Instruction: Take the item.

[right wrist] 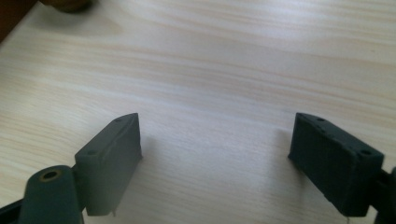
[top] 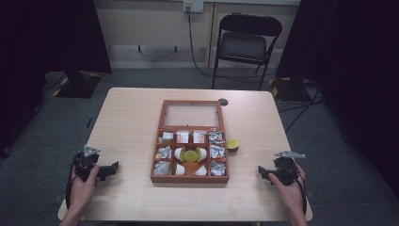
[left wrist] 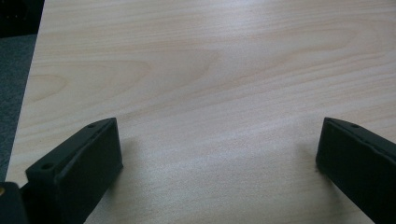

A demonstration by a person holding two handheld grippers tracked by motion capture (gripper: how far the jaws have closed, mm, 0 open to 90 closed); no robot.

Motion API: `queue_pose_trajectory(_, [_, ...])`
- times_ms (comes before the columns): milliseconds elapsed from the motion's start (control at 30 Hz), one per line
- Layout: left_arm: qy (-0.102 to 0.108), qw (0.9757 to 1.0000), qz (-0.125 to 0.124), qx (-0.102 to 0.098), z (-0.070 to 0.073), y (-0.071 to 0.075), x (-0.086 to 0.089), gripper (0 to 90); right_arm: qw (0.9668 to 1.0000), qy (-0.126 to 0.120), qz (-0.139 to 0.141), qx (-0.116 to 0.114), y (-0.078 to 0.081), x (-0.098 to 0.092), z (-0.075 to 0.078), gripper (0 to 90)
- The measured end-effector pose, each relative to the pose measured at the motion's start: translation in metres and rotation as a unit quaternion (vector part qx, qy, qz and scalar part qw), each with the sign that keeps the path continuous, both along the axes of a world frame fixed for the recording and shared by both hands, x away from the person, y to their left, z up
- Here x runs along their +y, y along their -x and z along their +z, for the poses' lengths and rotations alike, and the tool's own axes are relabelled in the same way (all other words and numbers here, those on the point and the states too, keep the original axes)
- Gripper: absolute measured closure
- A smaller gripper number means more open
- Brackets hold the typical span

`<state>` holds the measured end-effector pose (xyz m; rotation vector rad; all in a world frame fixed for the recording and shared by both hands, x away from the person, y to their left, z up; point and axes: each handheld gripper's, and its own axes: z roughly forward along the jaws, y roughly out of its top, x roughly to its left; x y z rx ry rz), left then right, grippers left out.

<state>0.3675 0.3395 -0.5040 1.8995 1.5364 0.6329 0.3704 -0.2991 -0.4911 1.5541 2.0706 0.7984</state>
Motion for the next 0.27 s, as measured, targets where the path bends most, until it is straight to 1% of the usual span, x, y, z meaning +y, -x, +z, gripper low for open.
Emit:
queue_pose_trajectory(33, [0.000, 1.0000, 0.001, 0.000, 0.0000, -0.0001, -0.0002, 0.0, 1.0000, 0.003, 0.000, -0.006, 0.0006, -0.0001, -0.0013, 14.3])
queue_pose_trajectory(133, [0.001, 1.0000, 0.000, 0.000, -0.0001, -0.0004, -0.0004, 0.0, 0.9998, -0.001, -0.004, -0.021, 0.0013, 0.0002, -0.0046, 11.2])
queue_pose_trajectory(167, [0.001, 1.0000, 0.000, 0.000, -0.0001, -0.0004, -0.0005, 0.0, 0.9991, -0.004, -0.006, -0.041, 0.0022, 0.0008, -0.0090, 8.9])
queue_pose_trajectory(267, [0.001, 1.0000, 0.000, 0.000, -0.0001, -0.0005, -0.0005, 0.0, 0.9991, -0.004, -0.007, -0.041, 0.0024, 0.0010, -0.0089, 8.9])
